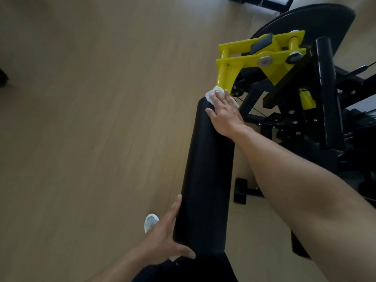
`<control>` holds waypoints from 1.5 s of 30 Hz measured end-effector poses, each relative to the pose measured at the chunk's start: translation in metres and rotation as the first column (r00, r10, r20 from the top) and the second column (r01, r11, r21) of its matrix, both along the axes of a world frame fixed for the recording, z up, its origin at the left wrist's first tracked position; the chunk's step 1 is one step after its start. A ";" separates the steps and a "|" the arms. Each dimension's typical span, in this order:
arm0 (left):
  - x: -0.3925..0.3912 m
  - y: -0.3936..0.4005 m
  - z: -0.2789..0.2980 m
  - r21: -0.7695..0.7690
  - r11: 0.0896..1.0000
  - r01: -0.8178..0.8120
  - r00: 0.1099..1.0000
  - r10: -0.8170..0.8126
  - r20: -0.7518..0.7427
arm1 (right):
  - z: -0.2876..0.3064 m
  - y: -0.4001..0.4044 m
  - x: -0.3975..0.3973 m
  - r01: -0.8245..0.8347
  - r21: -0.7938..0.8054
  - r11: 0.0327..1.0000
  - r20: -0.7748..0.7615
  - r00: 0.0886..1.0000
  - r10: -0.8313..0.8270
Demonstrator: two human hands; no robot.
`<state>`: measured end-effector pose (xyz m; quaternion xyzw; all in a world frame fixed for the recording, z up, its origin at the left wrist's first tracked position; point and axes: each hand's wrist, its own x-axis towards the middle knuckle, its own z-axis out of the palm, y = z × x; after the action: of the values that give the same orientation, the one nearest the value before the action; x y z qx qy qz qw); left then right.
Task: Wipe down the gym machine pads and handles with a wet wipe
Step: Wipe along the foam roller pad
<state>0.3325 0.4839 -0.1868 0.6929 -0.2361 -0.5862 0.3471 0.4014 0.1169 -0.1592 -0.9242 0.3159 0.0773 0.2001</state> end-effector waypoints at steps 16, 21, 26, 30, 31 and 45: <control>0.030 0.018 -0.025 -0.112 0.988 0.109 0.988 -0.121 -0.097 | 0.003 0.255 -0.238 -0.480 -0.082 0.873 0.146 0.861 0.487; 0.030 0.011 -0.027 -0.080 0.994 0.076 0.991 -0.085 -0.107 | 0.003 0.247 -0.236 -0.520 -0.063 0.852 0.057 0.850 0.523; 0.030 0.003 -0.026 -0.069 0.991 0.111 0.988 -0.117 -0.098 | 0.012 0.199 -0.195 -0.495 0.006 0.869 -0.100 0.864 0.493; 0.021 -0.001 -0.025 -0.069 0.995 0.066 0.990 -0.074 -0.119 | 0.018 0.130 -0.135 -0.377 -0.003 0.926 -0.177 0.912 0.371; 0.018 -0.003 -0.023 -0.073 0.996 0.057 0.989 -0.067 -0.134 | 0.020 0.111 -0.120 -0.349 0.010 0.937 -0.187 0.920 0.345; -0.025 -0.025 0.006 -0.096 0.993 -0.067 0.988 0.079 0.131 | 0.023 0.070 -0.051 -0.415 -0.038 0.909 -0.154 0.901 0.405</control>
<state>0.3074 0.4592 -0.1809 0.7224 -0.2600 -0.5138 0.3828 0.3502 0.1873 -0.1364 -0.9685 0.1303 0.1724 0.1239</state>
